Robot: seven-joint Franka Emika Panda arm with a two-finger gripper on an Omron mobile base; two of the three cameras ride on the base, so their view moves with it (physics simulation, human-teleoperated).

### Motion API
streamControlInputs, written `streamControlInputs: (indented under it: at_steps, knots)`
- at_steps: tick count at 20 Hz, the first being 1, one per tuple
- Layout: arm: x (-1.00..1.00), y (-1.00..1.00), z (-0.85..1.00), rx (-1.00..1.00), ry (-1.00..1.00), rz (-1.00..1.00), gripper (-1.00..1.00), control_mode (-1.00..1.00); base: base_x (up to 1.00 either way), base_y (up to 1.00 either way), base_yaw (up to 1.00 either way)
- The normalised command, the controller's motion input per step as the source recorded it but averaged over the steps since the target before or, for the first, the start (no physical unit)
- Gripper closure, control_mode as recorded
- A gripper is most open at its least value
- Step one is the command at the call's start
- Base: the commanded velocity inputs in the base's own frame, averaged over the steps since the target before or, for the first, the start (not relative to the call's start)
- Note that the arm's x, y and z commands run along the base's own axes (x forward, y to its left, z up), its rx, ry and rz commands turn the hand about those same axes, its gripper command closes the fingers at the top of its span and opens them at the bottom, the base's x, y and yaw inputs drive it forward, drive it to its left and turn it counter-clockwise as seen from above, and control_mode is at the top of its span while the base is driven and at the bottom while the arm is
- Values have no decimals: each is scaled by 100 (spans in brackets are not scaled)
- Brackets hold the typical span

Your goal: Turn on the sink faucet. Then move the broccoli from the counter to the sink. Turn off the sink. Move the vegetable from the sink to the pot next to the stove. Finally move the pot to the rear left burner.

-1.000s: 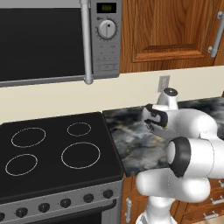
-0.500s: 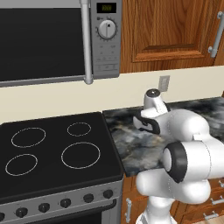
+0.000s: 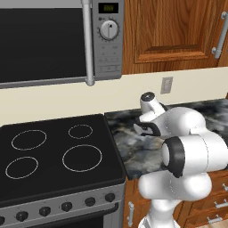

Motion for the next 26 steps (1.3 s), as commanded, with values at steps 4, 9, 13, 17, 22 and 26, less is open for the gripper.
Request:
streamControlInputs:
  at_steps: [4,9,13,17,22,26]
  knots:
    - [19,0,-8,-3,0,-10,-100,-100,0,0,0]
    - [14,0,-7,-2,0,-10,-100,-100,0,0,0]
    - [12,0,-5,-2,0,-9,-100,-100,0,0,0]
    - [11,-8,-2,-2,0,-4,-100,-100,0,0,0]
    - [3,-16,-3,-1,0,0,-100,-100,0,0,0]
    - [0,-15,-5,0,0,0,-100,-100,0,0,0]
